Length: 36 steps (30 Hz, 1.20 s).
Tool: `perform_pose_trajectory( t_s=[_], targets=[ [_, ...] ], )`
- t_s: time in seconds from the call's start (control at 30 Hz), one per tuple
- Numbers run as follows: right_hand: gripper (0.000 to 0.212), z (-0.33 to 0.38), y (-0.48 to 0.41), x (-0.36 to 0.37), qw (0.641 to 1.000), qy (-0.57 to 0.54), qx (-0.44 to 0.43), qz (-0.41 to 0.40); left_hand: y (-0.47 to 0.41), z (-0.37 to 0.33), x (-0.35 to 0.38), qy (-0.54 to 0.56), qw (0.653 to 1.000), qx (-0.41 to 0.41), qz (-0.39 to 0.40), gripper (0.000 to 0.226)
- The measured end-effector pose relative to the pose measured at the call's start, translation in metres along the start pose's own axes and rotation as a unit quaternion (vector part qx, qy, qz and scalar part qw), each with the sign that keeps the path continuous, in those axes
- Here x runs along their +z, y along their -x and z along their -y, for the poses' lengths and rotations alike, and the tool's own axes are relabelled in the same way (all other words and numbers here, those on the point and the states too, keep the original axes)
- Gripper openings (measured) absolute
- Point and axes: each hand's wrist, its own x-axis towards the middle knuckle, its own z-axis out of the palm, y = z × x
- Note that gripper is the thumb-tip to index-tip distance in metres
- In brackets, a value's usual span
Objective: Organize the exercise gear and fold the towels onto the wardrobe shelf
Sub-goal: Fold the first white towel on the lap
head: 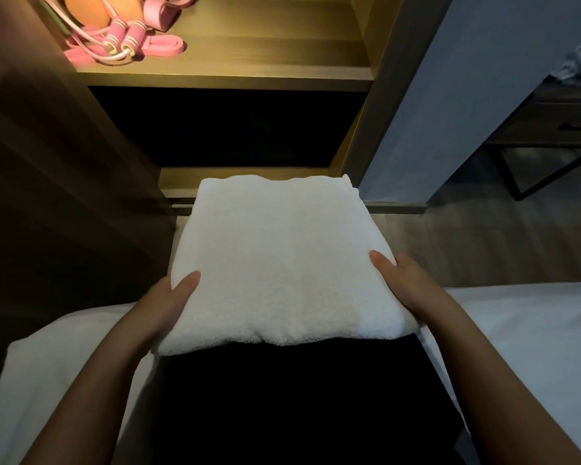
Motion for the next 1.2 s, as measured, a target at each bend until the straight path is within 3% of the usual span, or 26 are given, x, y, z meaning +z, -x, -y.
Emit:
perform_pose_trajectory(
  t_s=[0.13,0.37,0.67,0.8,0.9,1.07,1.13,1.2],
  targets=[
    [0.054,-0.004,0.006,0.001,0.999,-0.016,-0.01,-0.03,0.01,-0.001,0.003,-0.022,0.997,0.048,-0.061,0.053],
    [0.051,-0.015,0.013,0.007,0.997,-0.021,-0.041,-0.064,0.018,0.002,0.007,-0.062,0.992,0.065,-0.092,0.054],
    [0.047,-0.022,0.022,0.006,0.994,-0.004,-0.053,-0.098,0.028,0.004,0.007,-0.041,0.989,0.093,-0.108,0.047],
    [0.041,-0.041,0.037,-0.004,0.992,-0.042,-0.063,-0.103,0.046,0.017,-0.002,0.029,0.988,0.092,-0.124,0.039],
    [0.038,-0.062,0.054,-0.013,0.987,-0.148,-0.043,-0.047,0.064,0.039,-0.007,0.105,0.99,0.078,-0.05,0.035],
    [0.04,-0.073,0.058,-0.034,0.963,-0.241,0.017,0.122,0.073,0.052,-0.019,0.237,0.967,0.044,0.078,0.038],
    [0.038,-0.075,0.056,-0.043,0.955,-0.238,0.015,0.178,0.07,0.055,-0.027,0.301,0.945,0.051,0.121,0.033],
    [0.037,-0.074,0.055,-0.048,0.955,-0.197,0.003,0.221,0.069,0.055,-0.032,0.289,0.941,0.059,0.165,0.039]
  ],
)
